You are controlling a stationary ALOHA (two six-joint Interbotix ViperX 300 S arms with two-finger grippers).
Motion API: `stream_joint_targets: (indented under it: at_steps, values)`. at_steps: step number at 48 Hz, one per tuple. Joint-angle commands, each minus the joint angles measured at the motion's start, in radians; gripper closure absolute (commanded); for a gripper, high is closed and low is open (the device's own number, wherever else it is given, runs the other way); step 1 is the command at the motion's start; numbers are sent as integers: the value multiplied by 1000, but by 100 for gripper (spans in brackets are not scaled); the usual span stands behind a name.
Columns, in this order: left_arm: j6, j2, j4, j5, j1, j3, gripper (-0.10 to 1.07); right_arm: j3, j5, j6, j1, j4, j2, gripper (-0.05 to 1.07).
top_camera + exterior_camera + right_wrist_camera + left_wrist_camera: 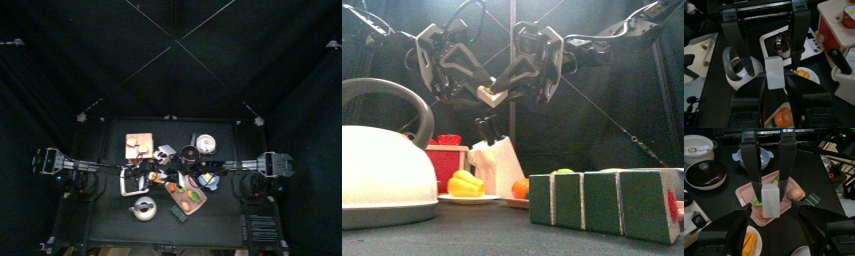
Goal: Place white sushi piece in pot
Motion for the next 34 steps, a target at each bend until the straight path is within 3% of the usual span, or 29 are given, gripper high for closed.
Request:
stream_joint_targets:
  at_steps: [1, 21, 34]
  values:
    - [0, -3, -2, -9, 3, -11, 1, -14, -3, 0, 2, 6, -15, 60]
    - [2, -21, 2, -11, 5, 9, 1, 37, -3, 0, -3, 64, -28, 60]
    - [0, -74, -2, -9, 5, 44, 1, 132, 8, 5, -63, 172, -124, 60]
